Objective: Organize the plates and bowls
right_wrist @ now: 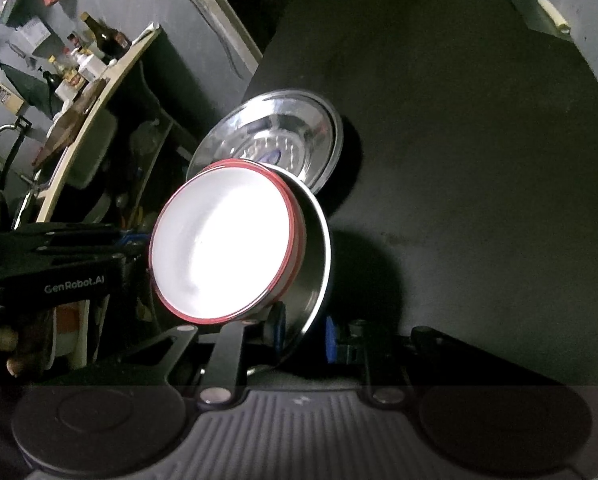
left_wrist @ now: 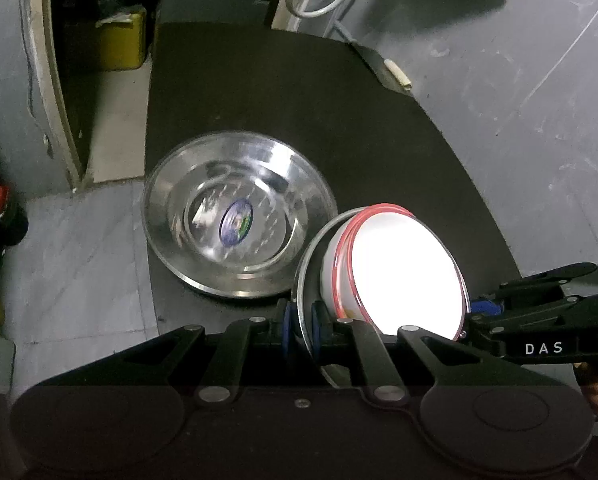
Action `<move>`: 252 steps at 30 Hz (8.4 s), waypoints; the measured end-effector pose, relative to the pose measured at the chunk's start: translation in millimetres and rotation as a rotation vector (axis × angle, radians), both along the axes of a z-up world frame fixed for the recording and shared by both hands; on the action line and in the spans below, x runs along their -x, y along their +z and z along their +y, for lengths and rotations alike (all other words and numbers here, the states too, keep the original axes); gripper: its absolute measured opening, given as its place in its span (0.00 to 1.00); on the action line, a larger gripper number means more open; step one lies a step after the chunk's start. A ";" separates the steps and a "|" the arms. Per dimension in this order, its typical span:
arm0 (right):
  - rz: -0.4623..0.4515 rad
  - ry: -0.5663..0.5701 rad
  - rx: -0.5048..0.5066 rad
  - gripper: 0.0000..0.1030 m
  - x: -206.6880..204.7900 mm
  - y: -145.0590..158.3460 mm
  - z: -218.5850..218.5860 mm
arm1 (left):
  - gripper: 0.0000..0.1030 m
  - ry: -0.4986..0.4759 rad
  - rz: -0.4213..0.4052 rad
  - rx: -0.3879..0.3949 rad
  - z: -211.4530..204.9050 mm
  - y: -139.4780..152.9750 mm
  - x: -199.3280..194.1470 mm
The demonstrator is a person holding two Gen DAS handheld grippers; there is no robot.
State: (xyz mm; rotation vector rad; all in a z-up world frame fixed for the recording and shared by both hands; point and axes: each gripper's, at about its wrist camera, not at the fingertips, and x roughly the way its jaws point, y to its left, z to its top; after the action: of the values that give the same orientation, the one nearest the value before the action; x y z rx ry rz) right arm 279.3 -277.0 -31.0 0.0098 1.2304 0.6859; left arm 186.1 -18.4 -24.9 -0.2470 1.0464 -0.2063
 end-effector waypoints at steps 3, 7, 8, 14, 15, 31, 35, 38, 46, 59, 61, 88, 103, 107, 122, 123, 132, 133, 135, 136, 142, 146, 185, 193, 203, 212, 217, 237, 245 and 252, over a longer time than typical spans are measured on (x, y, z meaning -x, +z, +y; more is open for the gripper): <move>-0.013 0.002 -0.004 0.22 -6.0 4.2 -0.8 | 0.09 0.003 -0.014 0.001 -0.5 4.3 -6.7; -0.029 0.016 -0.005 0.22 -17.9 9.7 0.9 | 0.09 0.021 -0.030 0.003 0.9 9.0 -16.4; -0.033 0.022 -0.005 0.22 -21.8 10.9 1.9 | 0.09 0.028 -0.033 0.003 1.7 10.0 -18.6; -0.052 0.075 -0.003 0.22 -42.8 17.5 14.1 | 0.09 0.073 -0.045 -0.013 9.9 14.9 -27.8; -0.054 0.084 -0.003 0.22 -45.2 18.2 16.9 | 0.09 0.082 -0.046 -0.018 11.5 15.3 -29.2; -0.048 0.216 0.002 0.22 -80.1 15.8 58.8 | 0.09 0.220 -0.033 -0.025 46.0 9.5 -39.5; -0.043 0.232 0.011 0.22 -84.7 13.8 66.0 | 0.08 0.245 -0.025 -0.019 51.5 4.2 -42.8; -0.041 0.240 0.017 0.22 -87.0 11.9 72.1 | 0.08 0.259 -0.018 -0.016 54.8 1.2 -45.0; -0.029 0.243 0.020 0.22 -94.5 5.8 80.8 | 0.07 0.281 -0.002 -0.009 62.2 -5.8 -52.1; -0.014 0.209 0.016 0.22 -99.7 -4.7 84.6 | 0.07 0.283 0.021 -0.016 62.2 -14.8 -63.7; -0.011 0.207 0.015 0.22 -100.2 -5.8 85.2 | 0.07 0.284 0.023 -0.017 61.9 -14.9 -64.4; -0.017 0.198 0.041 0.22 -102.2 -14.2 93.3 | 0.08 0.289 0.043 -0.036 63.7 -25.5 -71.4; -0.022 0.169 0.041 0.21 -103.1 -16.1 90.5 | 0.08 0.282 0.042 -0.037 61.4 -28.5 -74.1; -0.025 0.164 0.040 0.21 -102.9 -16.1 89.8 | 0.08 0.282 0.040 -0.037 61.3 -29.0 -74.4; -0.022 0.145 0.027 0.21 -105.5 -16.9 88.1 | 0.09 0.285 0.039 -0.035 61.8 -29.1 -75.9; -0.022 0.144 0.027 0.21 -105.2 -16.5 88.4 | 0.09 0.285 0.039 -0.035 61.7 -29.1 -76.5; -0.031 0.139 0.036 0.21 -105.3 -16.8 88.7 | 0.10 0.284 0.035 -0.055 59.8 -29.0 -76.4; -0.035 0.140 0.039 0.21 -104.3 -16.4 89.4 | 0.10 0.284 0.036 -0.058 59.3 -28.6 -76.1; -0.044 0.142 0.047 0.21 -102.2 -16.0 91.2 | 0.11 0.286 0.036 -0.062 58.7 -28.3 -75.3; -0.045 0.141 0.050 0.21 -101.8 -16.2 92.1 | 0.13 0.289 0.036 -0.066 58.6 -28.0 -75.3; -0.054 0.134 0.052 0.21 -100.0 -16.0 90.1 | 0.16 0.301 0.036 -0.083 57.6 -25.7 -74.2; -0.088 0.121 0.073 0.23 -96.2 -12.3 87.9 | 0.19 0.305 0.029 -0.094 57.0 -23.3 -72.0; -0.335 -0.149 -0.011 0.98 4.2 16.2 29.1 | 0.96 0.327 -0.100 -0.191 69.9 10.3 6.5; -0.409 -0.205 -0.030 1.00 40.6 17.5 26.4 | 0.97 0.293 -0.187 -0.156 71.0 10.5 32.2; -0.501 -0.353 -0.019 1.00 77.7 13.9 19.7 | 0.99 0.228 -0.285 -0.162 65.3 11.5 62.4; -0.516 -0.423 -0.023 1.00 109.8 -3.8 15.8 | 0.99 0.187 -0.296 -0.189 64.1 3.6 89.1; -0.540 -0.436 -0.028 1.00 120.1 -3.5 14.9 | 0.99 0.183 -0.311 -0.192 65.1 3.2 95.7; -0.535 -0.412 0.012 1.00 137.6 -14.5 0.4 | 0.99 0.163 -0.308 -0.171 50.3 -5.5 105.5; -0.530 -0.392 0.004 1.00 134.1 -15.7 2.4 | 0.99 0.183 -0.292 -0.177 52.3 -7.4 106.3; -0.517 -0.389 0.008 1.00 132.5 -17.9 1.5 | 0.99 0.181 -0.279 -0.175 51.1 -10.8 104.7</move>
State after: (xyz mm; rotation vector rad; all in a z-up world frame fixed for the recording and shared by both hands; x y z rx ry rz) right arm 146.7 -275.5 -48.9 0.0600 0.7031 0.3119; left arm 81.4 32.7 -35.7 -0.1477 0.7551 0.0155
